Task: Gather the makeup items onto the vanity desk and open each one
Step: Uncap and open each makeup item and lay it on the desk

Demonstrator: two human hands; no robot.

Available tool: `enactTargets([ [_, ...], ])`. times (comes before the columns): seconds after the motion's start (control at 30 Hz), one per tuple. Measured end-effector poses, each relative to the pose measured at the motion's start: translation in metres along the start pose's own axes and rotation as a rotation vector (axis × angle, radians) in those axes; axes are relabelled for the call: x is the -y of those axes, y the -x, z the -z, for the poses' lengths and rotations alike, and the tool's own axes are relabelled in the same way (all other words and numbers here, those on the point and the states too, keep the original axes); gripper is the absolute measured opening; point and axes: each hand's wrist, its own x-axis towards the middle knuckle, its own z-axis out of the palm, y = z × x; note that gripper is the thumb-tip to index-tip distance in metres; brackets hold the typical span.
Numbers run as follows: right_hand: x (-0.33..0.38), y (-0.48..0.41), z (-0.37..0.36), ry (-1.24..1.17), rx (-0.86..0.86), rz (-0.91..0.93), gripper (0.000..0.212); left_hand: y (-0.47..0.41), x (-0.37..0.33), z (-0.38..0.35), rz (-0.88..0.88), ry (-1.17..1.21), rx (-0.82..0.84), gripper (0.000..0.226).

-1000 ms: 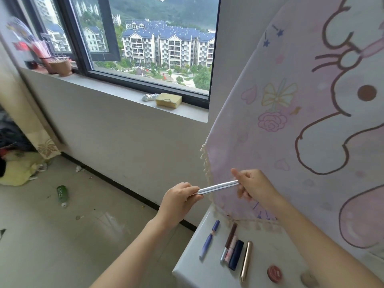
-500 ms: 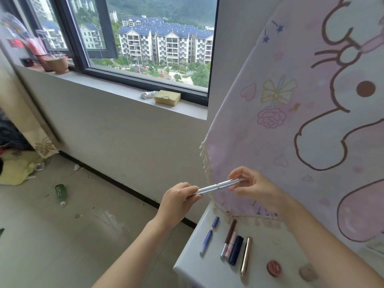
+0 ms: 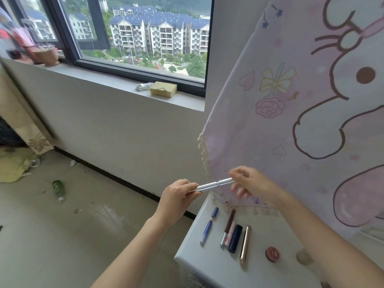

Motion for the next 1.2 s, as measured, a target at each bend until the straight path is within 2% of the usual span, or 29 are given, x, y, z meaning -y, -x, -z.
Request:
enactTargets([
  [0.07, -0.005, -0.001, -0.003, 0.045, -0.075, 0.019, 0.02, 0.003, 0.0, -0.002, 0.006, 0.0, 0.007, 0.024],
  [0.1, -0.01, -0.003, -0.002, 0.042, -0.081, 0.046, 0.016, 0.005, 0.001, -0.003, 0.012, -0.003, 0.007, 0.025],
  [0.13, -0.009, -0.001, -0.001, 0.025, -0.068, 0.069, 0.015, 0.005, 0.001, -0.004, 0.019, -0.001, 0.006, 0.026],
  [0.2, -0.011, -0.001, 0.001, 0.015, -0.002, 0.087, 0.027, 0.007, 0.003, -0.003, 0.022, 0.004, 0.005, 0.022],
  [0.23, -0.013, -0.002, 0.002, 0.022, 0.023, 0.071, 0.026, 0.007, 0.003, -0.003, 0.017, -0.005, 0.006, 0.021],
  [0.33, -0.012, -0.002, -0.002, -0.004, -0.024, 0.02, 0.004, 0.008, 0.004, -0.004, 0.02, -0.002, 0.02, 0.021],
  [0.4, -0.014, -0.004, -0.001, 0.03, -0.081, 0.048, 0.015, 0.011, 0.006, -0.005, 0.038, 0.029, 0.031, 0.024],
  [0.47, -0.016, -0.005, 0.003, 0.048, -0.088, 0.059, 0.014, 0.013, 0.009, -0.006, 0.076, 0.045, 0.053, 0.035],
  [0.53, -0.017, -0.006, 0.008, 0.095, -0.07, 0.071, 0.017, 0.016, 0.011, -0.006, 0.133, 0.065, 0.084, 0.043],
  [0.63, -0.021, -0.01, 0.012, 0.233, -0.067, 0.095, 0.018, 0.019, 0.013, -0.007, 0.186, 0.104, 0.104, 0.039],
  [0.7, -0.023, -0.013, 0.013, 0.328, -0.079, 0.111, 0.026, 0.021, 0.014, -0.008, 0.206, 0.137, 0.141, 0.049],
  [0.73, -0.024, -0.015, 0.013, 0.366, -0.089, 0.119, 0.028, 0.022, 0.014, -0.008, 0.218, 0.161, 0.164, 0.048],
  [0.9, -0.034, -0.028, 0.008, 0.566, -0.101, 0.184, 0.023, 0.026, 0.015, -0.012, 0.361, 0.283, 0.268, 0.014],
  [1.07, -0.056, -0.045, 0.004, 0.79, -0.043, 0.201, 0.019, 0.033, 0.011, -0.023, 0.523, 0.373, 0.405, 0.016],
  [1.2, -0.079, -0.056, -0.007, 0.9, 0.004, 0.147, 0.016, 0.042, 0.008, -0.041, 0.627, 0.319, 0.501, 0.015],
])
